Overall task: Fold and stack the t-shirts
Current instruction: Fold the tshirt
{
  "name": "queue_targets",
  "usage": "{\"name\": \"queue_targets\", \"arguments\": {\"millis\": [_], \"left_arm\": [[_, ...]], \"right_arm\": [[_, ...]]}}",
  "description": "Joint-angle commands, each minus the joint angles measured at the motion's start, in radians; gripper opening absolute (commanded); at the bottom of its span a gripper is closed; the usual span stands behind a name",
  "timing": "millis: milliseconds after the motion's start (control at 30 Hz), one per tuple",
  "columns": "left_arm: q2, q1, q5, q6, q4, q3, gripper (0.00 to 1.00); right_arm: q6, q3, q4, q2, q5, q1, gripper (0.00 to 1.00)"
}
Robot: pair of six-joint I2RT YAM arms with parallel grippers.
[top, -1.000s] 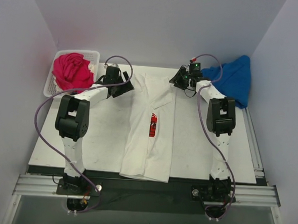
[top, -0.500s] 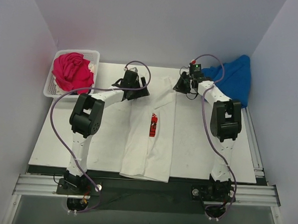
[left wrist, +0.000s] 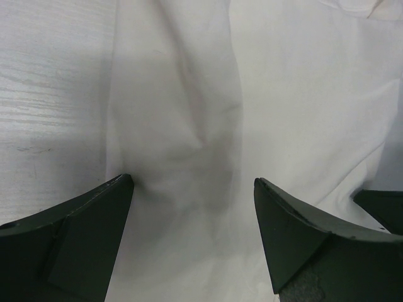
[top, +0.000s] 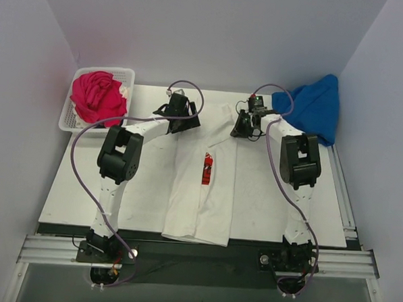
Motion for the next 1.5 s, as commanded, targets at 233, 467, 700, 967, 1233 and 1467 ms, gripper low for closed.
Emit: {"name": "queue_targets", "arguments": {"millis": [233, 467, 700, 967, 1233, 1467], "left_arm": [[0.022, 0.003, -0.02, -0.003, -0.051, 0.017, 0.89], [0.016, 0.003, -0.015, -0.003, -0.05, 0.005, 0.89], [0.013, 0.005, -0.011, -0.008, -0.045, -0.005, 0.89], [0.012, 0.005, -0.012, -0.014, -0.04, -0.015, 0.89], [0.015, 0.006, -0.052, -0.031, -0.062, -0.011, 0.89], [0.015, 0.006, -0.087, -0.052, -0.083, -0.011, 0.89]], "right_arm": [[-0.045, 0.04, -0.06, 0.02, 0.059, 0.003, 0.3], [-0.056, 0.07, -0.082, 0.046, 0.057, 0.01, 0.31], [-0.057, 0.067, -0.09, 0.064, 0.042, 0.026, 0.2], [-0.065, 0.05, -0.099, 0.037, 0.034, 0.039, 0.0], [-0.082, -0.039, -0.1, -0.124, 0.102, 0.044, 0.0], [-0.099, -0.108, -0.1, -0.236, 0.117, 0.049, 0.0]]}}
